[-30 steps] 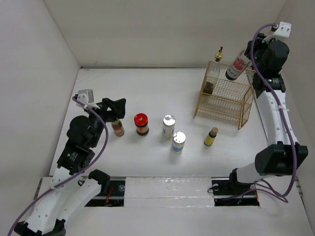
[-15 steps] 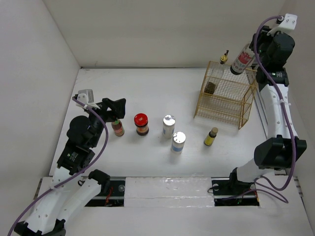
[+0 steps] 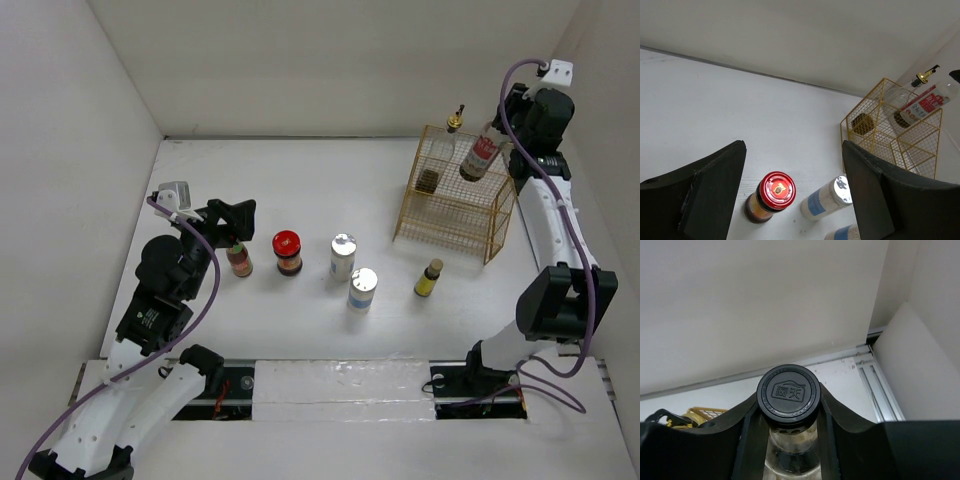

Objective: Organize the condiment bottles

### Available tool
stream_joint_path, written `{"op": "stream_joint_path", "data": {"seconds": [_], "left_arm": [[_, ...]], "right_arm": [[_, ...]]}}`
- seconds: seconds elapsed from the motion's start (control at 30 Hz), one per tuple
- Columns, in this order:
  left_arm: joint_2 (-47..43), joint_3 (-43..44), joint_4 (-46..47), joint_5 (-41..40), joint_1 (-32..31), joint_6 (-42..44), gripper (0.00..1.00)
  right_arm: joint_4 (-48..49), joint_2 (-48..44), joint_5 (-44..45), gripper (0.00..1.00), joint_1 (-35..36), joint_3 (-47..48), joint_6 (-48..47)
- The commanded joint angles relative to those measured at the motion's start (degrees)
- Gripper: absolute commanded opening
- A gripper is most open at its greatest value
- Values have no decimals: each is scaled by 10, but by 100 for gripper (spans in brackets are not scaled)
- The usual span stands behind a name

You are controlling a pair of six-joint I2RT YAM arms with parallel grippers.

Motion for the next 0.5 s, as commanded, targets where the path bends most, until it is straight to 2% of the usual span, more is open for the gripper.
{"op": "stream_joint_path", "data": {"seconds": [0.0, 0.47], "left_arm": [[-1, -2, 30, 7, 0, -3, 74], [-1, -2, 30, 7, 0, -3, 74]], "right_arm": [[100, -34, -11, 7, 1, 5, 19], [94, 29, -21, 14, 29, -21, 24]]}}
